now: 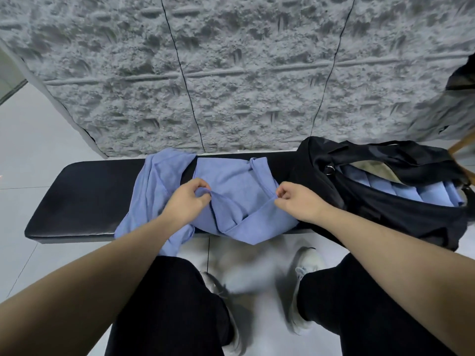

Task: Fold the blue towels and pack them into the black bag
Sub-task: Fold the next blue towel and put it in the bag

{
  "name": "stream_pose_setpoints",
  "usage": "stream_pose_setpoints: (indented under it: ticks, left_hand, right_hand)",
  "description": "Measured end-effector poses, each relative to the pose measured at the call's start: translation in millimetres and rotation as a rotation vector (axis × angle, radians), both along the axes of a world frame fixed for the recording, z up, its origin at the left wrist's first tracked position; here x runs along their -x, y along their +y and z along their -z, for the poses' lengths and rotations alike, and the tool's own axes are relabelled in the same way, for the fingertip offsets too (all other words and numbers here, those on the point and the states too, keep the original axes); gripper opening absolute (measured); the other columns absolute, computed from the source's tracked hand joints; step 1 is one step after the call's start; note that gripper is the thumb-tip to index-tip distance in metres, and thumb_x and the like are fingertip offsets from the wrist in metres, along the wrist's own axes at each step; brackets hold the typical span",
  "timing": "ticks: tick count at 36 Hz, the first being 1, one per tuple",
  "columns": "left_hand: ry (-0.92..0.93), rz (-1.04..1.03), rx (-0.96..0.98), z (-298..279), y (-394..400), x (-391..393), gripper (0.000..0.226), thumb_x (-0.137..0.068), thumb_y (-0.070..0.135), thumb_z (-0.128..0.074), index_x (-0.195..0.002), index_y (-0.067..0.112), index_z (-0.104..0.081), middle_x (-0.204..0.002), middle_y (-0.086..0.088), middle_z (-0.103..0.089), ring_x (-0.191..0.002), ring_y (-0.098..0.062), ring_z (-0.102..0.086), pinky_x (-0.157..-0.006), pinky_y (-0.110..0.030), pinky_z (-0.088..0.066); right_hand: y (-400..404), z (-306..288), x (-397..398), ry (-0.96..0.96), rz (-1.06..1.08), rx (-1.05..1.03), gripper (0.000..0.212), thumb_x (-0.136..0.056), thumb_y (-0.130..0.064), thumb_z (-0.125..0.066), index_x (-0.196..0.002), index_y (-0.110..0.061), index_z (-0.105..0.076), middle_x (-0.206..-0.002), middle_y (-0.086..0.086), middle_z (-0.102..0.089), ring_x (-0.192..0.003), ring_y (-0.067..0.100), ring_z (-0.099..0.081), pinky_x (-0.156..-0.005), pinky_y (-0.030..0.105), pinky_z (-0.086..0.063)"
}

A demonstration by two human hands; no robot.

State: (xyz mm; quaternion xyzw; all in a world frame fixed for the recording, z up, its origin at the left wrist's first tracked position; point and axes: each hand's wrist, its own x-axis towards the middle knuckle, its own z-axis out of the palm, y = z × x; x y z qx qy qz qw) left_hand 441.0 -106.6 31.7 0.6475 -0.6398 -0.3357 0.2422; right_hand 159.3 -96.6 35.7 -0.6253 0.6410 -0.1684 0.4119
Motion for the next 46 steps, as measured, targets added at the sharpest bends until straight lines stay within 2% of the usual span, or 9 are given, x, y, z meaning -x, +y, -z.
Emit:
stream_pose_setpoints:
  ticks: [6, 9, 14, 18, 26, 31, 37, 41, 46]
  left_hand:
    - [-0.104, -0.178, -0.015, 21.2, -25.5, 5.5, 0.005, -0.095, 0.016, -0.052, -0.095, 0.018, -0.056, -0.081, 0.007, -0.058, -0.069, -0.011, -0.054, -0.056, -0.029, -0.037]
    - [-0.247, -0.113, -0.104, 33.9, -33.6, -0.9, 0.009, -0.093, 0.016, -0.053, -0.095, 0.022, -0.058, -0.093, 0.0, -0.064, -0.086, -0.023, -0.059, -0.068, -0.036, -0.048]
    - [-0.348, -0.052, 0.179, 33.2, -57.6, 9.4, 0.015, -0.091, 0.017, -0.053, -0.098, 0.021, -0.064, -0.11, -0.002, -0.059, -0.106, -0.028, -0.052, -0.088, -0.042, -0.043]
    - [-0.281, 0.014, 0.253, 28.3, -90.5, 32.9, 0.019, -0.09, 0.009, -0.05, -0.1, 0.019, -0.063, -0.107, -0.003, -0.062, -0.101, -0.028, -0.054, -0.08, -0.036, -0.041]
    - [-0.337, 0.076, 0.177, 46.3, -137.8, 38.1, 0.039, -0.092, 0.002, -0.044, -0.126, 0.017, -0.059, -0.122, -0.008, -0.062, -0.113, -0.029, -0.053, -0.092, -0.042, -0.044]
    - [-0.602, 0.114, 0.156, 55.9, -146.5, 20.7, 0.032, -0.099, 0.022, -0.048, -0.129, 0.025, -0.059, -0.13, -0.005, -0.055, -0.125, -0.03, -0.043, -0.099, -0.044, -0.033]
    - [-0.531, 0.065, 0.118, 54.7, -152.7, 4.3, 0.022, -0.1, 0.022, -0.046, -0.114, 0.024, -0.062, -0.127, -0.003, -0.053, -0.125, -0.027, -0.041, -0.097, -0.043, -0.031]
    - [-0.542, 0.07, 0.086, 54.5, -156.2, -7.9, 0.022, -0.1, 0.019, -0.044, -0.115, 0.024, -0.059, -0.128, -0.001, -0.053, -0.124, -0.027, -0.044, -0.094, -0.043, -0.029]
    - [-0.554, 0.04, 0.053, 56.4, -159.7, -19.3, 0.024, -0.1, 0.015, -0.041, -0.116, 0.023, -0.058, -0.124, -0.005, -0.058, -0.118, -0.032, -0.048, -0.09, -0.042, -0.03]
  right_hand:
    - [-22.7, 16.0, -1.3, 0.279, 0.005, -0.047, 0.008, -0.088, -0.019, -0.05, -0.081, -0.02, -0.053, -0.076, -0.003, -0.056, -0.075, 0.021, -0.054, -0.061, 0.029, -0.04]
    - [-33.3, 17.2, -4.9, 0.428, -0.085, -0.065, 0.008, -0.09, -0.021, -0.046, -0.084, -0.022, -0.052, -0.084, -0.002, -0.059, -0.081, 0.023, -0.058, -0.067, 0.03, -0.044]
    - [-71.6, 14.2, -14.3, 0.271, 0.044, 0.168, 0.009, -0.088, -0.026, -0.053, -0.093, -0.019, -0.058, -0.084, -0.007, -0.063, -0.082, 0.019, -0.06, -0.071, 0.032, -0.047]
    - [-111.0, 15.0, -24.3, 0.062, 0.123, 0.198, 0.028, -0.093, -0.009, -0.046, -0.115, -0.015, -0.062, -0.11, -0.001, -0.064, -0.1, 0.015, -0.058, -0.084, 0.023, -0.041]
    - [-150.3, 20.9, -36.4, 0.177, -0.246, 0.123, 0.043, -0.092, -0.004, -0.048, -0.129, -0.023, -0.06, -0.131, -0.005, -0.06, -0.119, 0.013, -0.055, -0.092, 0.017, -0.039]
    - [-163.8, 20.7, -32.2, 0.335, -0.382, 0.146, 0.034, -0.092, -0.015, -0.055, -0.124, -0.025, -0.062, -0.105, -0.009, -0.058, -0.095, 0.011, -0.053, -0.075, 0.019, -0.037]
    - [-175.6, 22.0, -26.8, 0.199, -0.243, 0.158, 0.008, -0.091, -0.021, -0.062, -0.092, -0.027, -0.068, -0.098, -0.005, -0.066, -0.088, 0.013, -0.058, -0.08, 0.025, -0.048]
    - [-181.3, 21.7, -25.6, 0.18, -0.16, 0.202, 0.009, -0.095, -0.017, -0.057, -0.097, -0.019, -0.065, -0.099, -0.003, -0.064, -0.09, 0.014, -0.056, -0.069, 0.019, -0.037]
    - [-186.6, 25.2, -14.9, 0.383, -0.084, 0.3, 0.01, -0.093, -0.014, -0.051, -0.101, -0.011, -0.054, -0.093, 0.006, -0.06, -0.082, 0.025, -0.052, -0.061, 0.033, -0.039]
